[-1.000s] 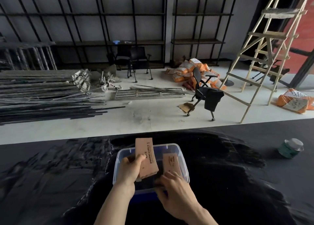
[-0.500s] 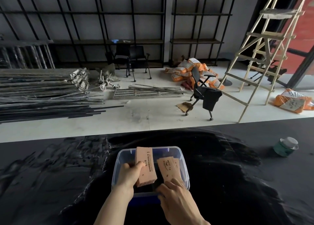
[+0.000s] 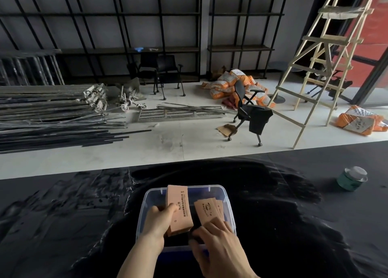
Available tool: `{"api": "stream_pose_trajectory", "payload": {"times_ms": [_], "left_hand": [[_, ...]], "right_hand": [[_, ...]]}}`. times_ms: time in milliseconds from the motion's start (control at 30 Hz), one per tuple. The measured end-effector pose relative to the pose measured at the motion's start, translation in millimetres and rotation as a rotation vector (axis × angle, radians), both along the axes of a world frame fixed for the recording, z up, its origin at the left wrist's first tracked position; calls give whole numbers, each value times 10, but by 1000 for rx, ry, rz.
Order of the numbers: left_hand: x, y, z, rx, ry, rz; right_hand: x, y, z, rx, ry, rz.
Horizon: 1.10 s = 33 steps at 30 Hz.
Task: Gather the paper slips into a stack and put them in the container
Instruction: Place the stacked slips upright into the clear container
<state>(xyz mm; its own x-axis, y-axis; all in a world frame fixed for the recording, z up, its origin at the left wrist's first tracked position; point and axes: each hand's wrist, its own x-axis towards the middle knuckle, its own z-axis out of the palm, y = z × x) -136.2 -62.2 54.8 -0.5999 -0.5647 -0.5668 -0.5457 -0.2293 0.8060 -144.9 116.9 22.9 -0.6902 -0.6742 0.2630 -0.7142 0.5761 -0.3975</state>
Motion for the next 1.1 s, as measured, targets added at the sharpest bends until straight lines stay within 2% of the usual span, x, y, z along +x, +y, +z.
{"api": "stream_pose_trajectory", "payload": {"times_ms": [133, 367, 667, 867, 967, 1033, 1100], "left_hand": [[-5, -9, -6, -13, -3, 20], [20, -35, -87, -51, -8, 14], [39, 25, -83, -59, -15, 26], [72, 64, -79, -55, -38, 15], [50, 36, -83, -16, -54, -12], [16, 24, -96, 16, -88, -45], [-25, 45, -122, 20, -138, -82]], "right_hand": [[-205, -106, 131, 128, 55, 97], [-330, -92, 33, 329, 97, 105], [-277, -85, 80, 308, -44, -26], [-272, -71, 98, 315, -34, -57], [-274, -32, 153, 167, -40, -122], [-307, 30, 177, 38, -44, -249], [-360, 98, 166, 0, -87, -394]]}}
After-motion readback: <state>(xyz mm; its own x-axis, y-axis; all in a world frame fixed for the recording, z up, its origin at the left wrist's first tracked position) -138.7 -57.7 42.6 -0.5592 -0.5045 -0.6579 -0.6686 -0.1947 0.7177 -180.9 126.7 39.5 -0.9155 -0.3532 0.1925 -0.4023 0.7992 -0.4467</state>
